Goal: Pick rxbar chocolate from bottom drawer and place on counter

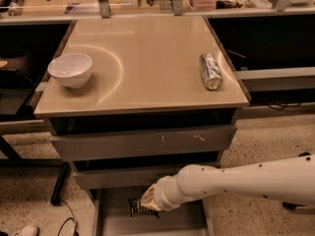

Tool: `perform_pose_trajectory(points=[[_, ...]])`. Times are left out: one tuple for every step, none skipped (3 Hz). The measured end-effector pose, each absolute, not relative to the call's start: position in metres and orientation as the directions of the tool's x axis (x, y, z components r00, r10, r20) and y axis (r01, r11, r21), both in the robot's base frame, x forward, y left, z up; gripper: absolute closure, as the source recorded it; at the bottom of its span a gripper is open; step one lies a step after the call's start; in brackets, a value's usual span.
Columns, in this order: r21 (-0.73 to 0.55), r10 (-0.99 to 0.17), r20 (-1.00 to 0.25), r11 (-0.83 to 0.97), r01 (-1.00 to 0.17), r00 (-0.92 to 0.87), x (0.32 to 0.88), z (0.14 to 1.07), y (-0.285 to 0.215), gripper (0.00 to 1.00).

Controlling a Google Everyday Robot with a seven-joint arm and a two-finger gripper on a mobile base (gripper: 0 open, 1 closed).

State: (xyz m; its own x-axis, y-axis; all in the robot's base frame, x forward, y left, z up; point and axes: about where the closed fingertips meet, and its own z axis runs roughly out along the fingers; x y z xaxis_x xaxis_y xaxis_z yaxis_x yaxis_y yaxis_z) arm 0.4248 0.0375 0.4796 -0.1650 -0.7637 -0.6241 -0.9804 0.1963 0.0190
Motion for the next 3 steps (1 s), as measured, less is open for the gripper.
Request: perform_pose_trajectory(points=[[0.017, -0.77, -0.619, 0.184, -0.983, -0.154, 0.419, 0.52, 0.035, 1.0], [-0.026, -0.781, -0.61, 0.19, -0.982, -0.135, 0.42, 0.574, 0.03, 1.0], [-0.092, -0.806, -0.583, 0.19, -0.977, -0.102, 0.432, 0.622, 0.022, 1.0]])
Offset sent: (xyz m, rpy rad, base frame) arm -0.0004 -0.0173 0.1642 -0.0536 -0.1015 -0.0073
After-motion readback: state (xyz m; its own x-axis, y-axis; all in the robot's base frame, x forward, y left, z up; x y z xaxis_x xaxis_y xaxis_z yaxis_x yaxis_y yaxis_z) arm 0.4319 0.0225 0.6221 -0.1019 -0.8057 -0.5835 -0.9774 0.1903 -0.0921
